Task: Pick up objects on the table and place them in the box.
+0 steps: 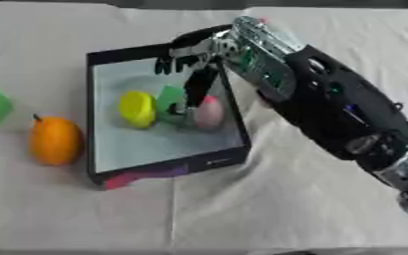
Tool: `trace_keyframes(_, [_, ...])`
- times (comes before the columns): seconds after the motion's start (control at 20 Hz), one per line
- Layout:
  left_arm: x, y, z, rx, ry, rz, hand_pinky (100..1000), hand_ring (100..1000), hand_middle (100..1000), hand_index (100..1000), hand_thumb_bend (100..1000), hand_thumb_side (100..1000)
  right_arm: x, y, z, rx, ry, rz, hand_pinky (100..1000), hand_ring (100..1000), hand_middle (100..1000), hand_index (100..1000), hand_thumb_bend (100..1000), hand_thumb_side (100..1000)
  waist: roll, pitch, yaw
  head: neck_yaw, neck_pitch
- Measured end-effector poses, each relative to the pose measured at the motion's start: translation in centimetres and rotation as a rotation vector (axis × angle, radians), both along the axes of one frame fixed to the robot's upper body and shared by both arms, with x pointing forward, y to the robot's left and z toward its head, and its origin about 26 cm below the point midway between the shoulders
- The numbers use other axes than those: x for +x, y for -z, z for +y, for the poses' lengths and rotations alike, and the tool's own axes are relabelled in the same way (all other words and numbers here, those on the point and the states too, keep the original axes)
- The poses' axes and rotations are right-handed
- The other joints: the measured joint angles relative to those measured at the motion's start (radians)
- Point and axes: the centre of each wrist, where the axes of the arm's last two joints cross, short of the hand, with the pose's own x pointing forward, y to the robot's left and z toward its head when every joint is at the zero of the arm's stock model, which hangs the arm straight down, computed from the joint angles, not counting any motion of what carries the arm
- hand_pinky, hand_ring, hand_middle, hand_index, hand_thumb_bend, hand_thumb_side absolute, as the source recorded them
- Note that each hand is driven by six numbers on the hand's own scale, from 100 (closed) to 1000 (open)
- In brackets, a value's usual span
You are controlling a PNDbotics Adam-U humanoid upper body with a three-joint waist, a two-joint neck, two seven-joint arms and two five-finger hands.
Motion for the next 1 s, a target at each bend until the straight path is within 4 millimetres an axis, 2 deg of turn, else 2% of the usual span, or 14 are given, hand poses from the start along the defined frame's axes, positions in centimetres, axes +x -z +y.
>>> trace_keyframes(0.15, [0.0, 0.0, 0.0, 0.0, 0.0, 0.001, 716, 804, 651, 739, 109, 814, 0.1, -0.4, -0.3, 0.013, 0.012, -0.011, 864, 859, 833, 911, 415, 290, 0.0, 0.0, -0.001, 0.0, 0.0])
trace_keyframes(0.35, [0.0, 0.0, 0.0, 0.001, 0.0, 0.002, 716, 805, 652, 739, 108, 814, 0.2, -1.9, -1.5, 0.042, 0.042, -0.039, 860, 852, 821, 894, 371, 206, 0.0, 0.0, -0.004, 0.001, 0.0])
trace_keyframes(0.4, [0.0, 0.1, 0.0, 0.001, 0.0, 0.003, 716, 806, 652, 739, 108, 814, 0.2, -2.5, -2.0, 0.058, 0.053, -0.048, 863, 855, 825, 889, 100, 431, 0.0, 0.0, -0.005, 0.003, 0.0])
trace_keyframes(0.45, [0.0, 0.1, 0.0, 0.001, -0.001, 0.003, 716, 805, 652, 738, 108, 814, 0.3, -3.3, -2.5, 0.078, 0.062, -0.058, 862, 858, 823, 890, 353, 187, 0.0, 0.0, -0.006, 0.004, 0.0])
trace_keyframes(0.75, [0.0, 0.1, 0.1, -0.005, -0.013, 0.001, 716, 805, 652, 738, 110, 815, 0.8, -8.0, -7.2, 0.184, 0.104, -0.148, 884, 897, 862, 917, 376, 190, 0.0, 0.0, -0.008, 0.008, -0.001])
trace_keyframes(1.0, [0.0, 0.0, 0.0, -0.007, -0.015, -0.002, 716, 806, 650, 738, 109, 816, 2.6, -8.7, -11.5, 0.176, 0.177, -0.18, 890, 908, 875, 927, 426, 212, 0.0, 0.001, -0.003, 0.008, -0.012])
